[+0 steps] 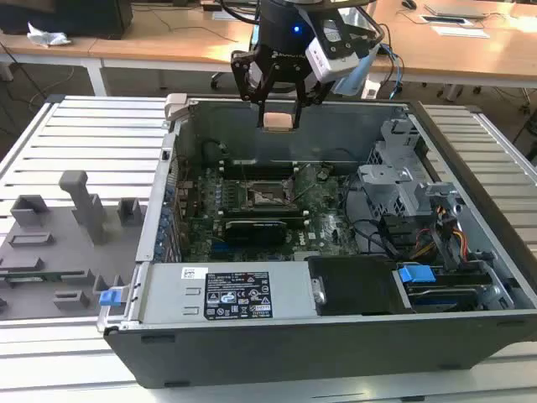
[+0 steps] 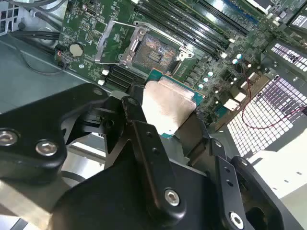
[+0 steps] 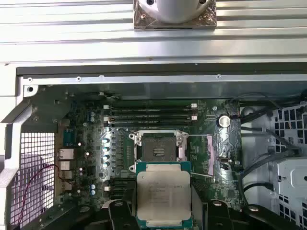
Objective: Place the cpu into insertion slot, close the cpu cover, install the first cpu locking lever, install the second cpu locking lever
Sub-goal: 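Place the cpu into insertion slot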
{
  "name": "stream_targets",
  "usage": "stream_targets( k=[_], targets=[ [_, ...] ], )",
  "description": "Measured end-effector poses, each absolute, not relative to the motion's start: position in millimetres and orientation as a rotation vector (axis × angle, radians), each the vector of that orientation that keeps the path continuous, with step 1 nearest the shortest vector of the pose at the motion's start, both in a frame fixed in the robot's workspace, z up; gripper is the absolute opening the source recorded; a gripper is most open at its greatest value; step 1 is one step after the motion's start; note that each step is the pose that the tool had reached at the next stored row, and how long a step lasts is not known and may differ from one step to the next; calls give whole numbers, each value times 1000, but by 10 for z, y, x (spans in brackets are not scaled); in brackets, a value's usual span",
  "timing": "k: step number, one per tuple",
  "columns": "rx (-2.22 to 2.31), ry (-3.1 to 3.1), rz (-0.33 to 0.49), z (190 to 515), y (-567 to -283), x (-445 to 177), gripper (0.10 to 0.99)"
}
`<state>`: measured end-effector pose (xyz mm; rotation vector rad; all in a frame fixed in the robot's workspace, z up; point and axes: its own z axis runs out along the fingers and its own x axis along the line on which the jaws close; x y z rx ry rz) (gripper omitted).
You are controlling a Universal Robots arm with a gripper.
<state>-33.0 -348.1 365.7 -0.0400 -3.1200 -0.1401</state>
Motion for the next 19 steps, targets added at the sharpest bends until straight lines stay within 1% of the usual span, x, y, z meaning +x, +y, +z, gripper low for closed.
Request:
stream_targets(
  k=[6, 16, 19],
  targets=[
    [-40, -3121, -140, 3641, -3481, -331, 541],
    [-40, -3122, -140, 3428, -3482, -334, 541],
    [-40, -3122, -140, 3297, -3482, -334, 541]
  ],
)
